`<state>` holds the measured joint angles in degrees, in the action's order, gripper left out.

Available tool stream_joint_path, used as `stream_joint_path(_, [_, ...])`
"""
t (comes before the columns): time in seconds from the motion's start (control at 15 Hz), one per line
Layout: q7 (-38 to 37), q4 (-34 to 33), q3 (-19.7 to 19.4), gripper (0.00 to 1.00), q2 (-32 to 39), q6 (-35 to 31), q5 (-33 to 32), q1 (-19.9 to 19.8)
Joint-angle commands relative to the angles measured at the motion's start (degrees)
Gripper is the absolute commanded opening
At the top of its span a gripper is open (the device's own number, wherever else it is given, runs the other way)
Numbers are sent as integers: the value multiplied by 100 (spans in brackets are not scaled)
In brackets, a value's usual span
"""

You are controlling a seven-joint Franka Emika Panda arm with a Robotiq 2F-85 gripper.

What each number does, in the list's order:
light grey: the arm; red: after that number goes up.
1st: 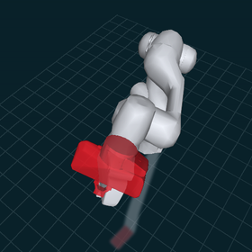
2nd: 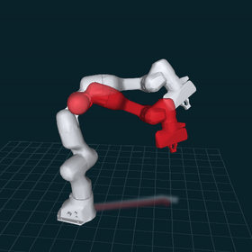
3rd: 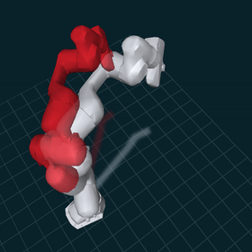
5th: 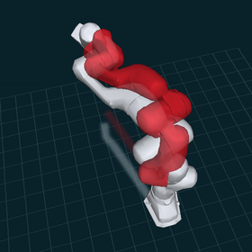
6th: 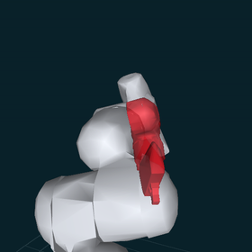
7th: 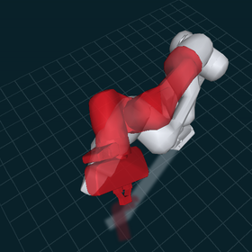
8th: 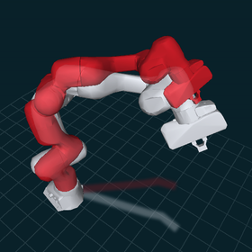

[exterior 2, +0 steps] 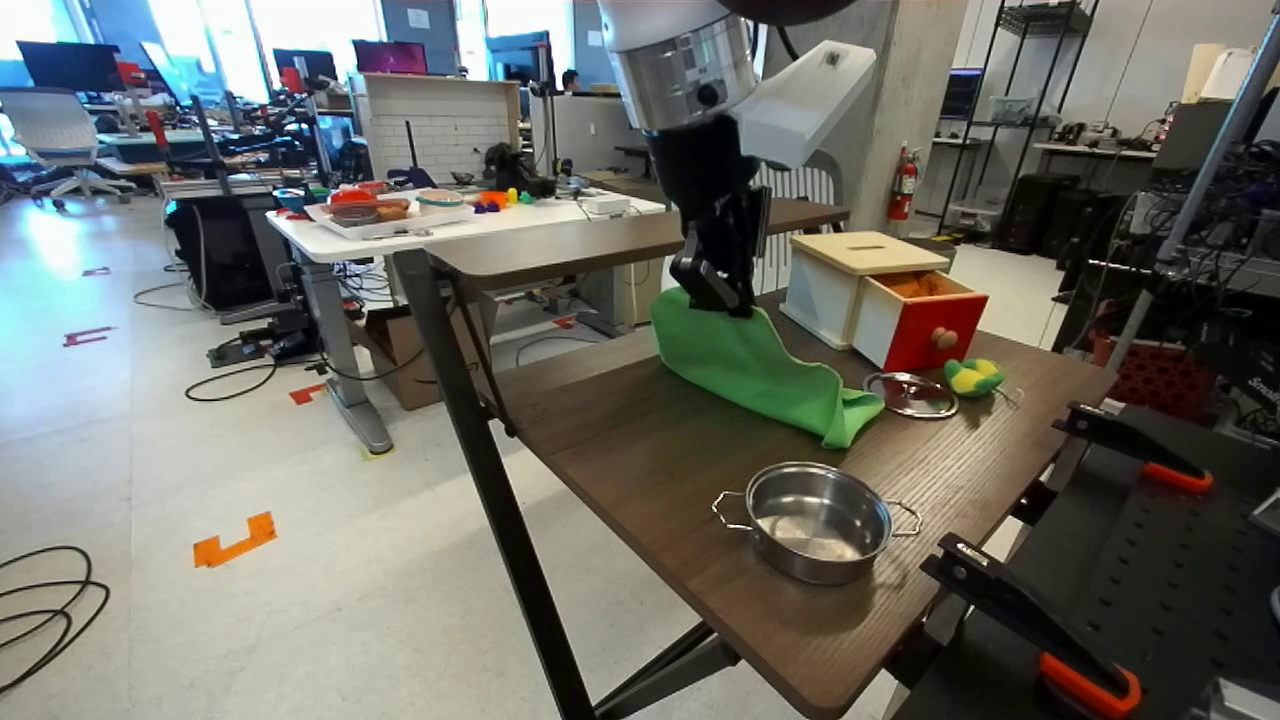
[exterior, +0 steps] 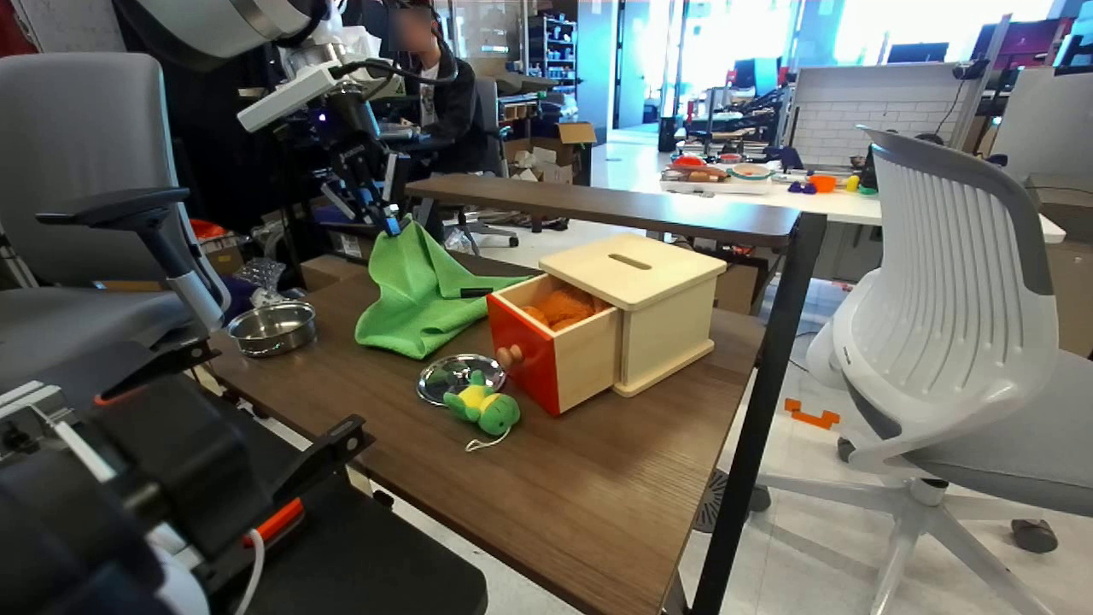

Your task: Unfold the cloth

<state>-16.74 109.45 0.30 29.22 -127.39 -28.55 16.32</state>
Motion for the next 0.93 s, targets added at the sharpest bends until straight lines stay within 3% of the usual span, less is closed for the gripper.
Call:
stream_joint_path(0.0, [790,5,297,2,43,-83,556,-263])
stream_joint_path(0.33, [1557,-345,508,2,344,110,1094,-356])
stream_joint_path(0.87, [1999,-1141,500,2,1067,672,1083,-239])
